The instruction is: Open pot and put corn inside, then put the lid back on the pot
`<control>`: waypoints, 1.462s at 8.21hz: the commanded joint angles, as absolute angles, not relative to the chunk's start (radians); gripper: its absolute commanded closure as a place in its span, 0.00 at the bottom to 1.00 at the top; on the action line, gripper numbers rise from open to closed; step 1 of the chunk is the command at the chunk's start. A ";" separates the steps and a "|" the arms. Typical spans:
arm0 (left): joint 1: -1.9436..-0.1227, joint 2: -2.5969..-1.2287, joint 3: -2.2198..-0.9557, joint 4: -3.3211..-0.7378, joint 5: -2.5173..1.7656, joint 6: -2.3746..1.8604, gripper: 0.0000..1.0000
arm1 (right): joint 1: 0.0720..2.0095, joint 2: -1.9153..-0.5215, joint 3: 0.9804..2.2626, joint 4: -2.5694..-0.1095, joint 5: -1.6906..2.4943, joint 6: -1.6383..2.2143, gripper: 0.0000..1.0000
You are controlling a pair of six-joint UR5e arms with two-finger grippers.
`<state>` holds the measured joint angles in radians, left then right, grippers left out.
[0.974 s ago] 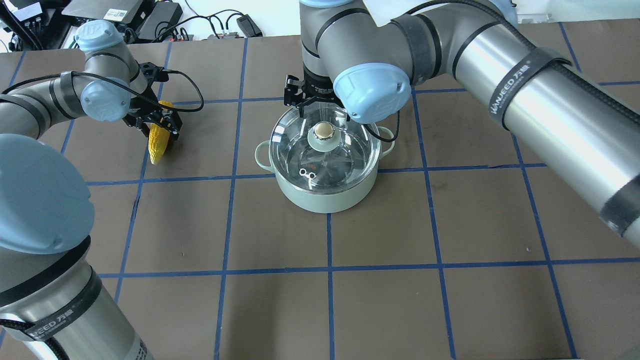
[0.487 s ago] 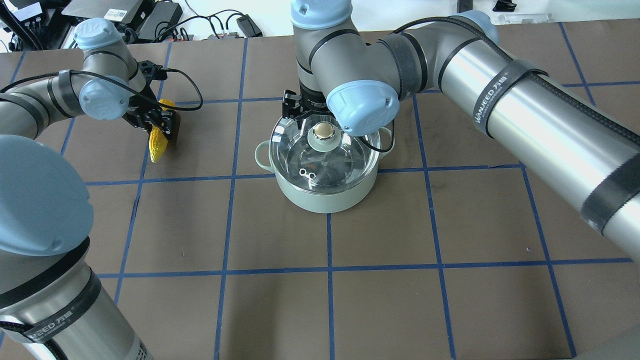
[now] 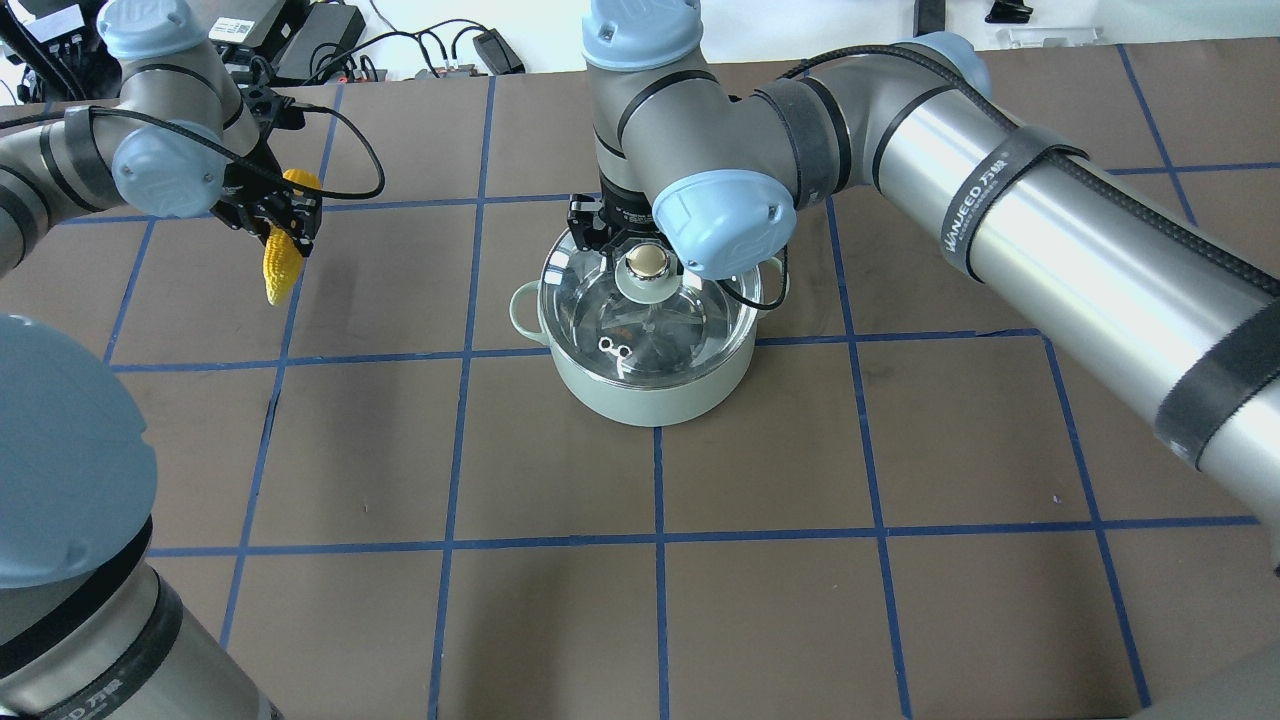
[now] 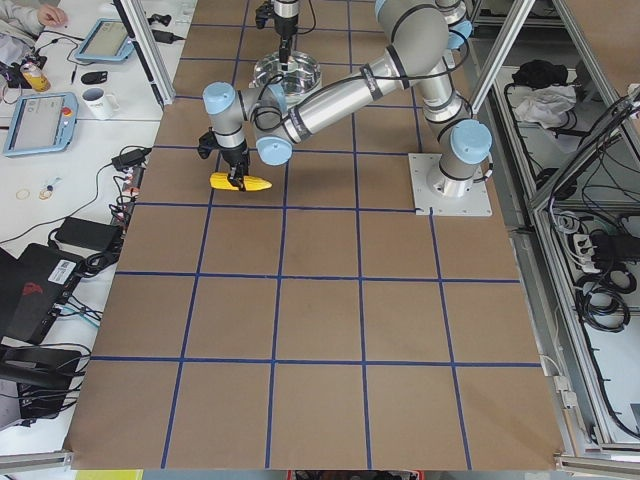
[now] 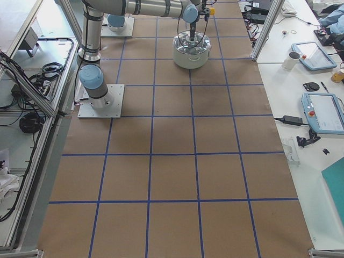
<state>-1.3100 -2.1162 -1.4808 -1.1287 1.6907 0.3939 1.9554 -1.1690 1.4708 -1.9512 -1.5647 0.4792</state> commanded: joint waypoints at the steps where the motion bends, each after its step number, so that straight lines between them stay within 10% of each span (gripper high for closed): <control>1: -1.324 -2.021 -1.485 -1.201 1.692 0.301 1.00 | 1.954 -1.173 1.468 -1.951 -1.568 0.479 0.77; 6: -1.540 -1.905 -1.489 -1.216 1.686 0.094 1.00 | 1.950 -1.233 1.454 -1.931 -1.605 0.460 0.83; 12: -1.734 -1.845 -1.493 -1.261 1.549 -0.136 1.00 | 1.538 -1.620 1.456 -1.433 -1.554 -0.045 0.83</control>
<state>-1.6557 -1.8516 -1.4916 -1.2551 1.5802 -0.0516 1.6651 -1.5270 1.4538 -1.5770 -1.5532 0.1327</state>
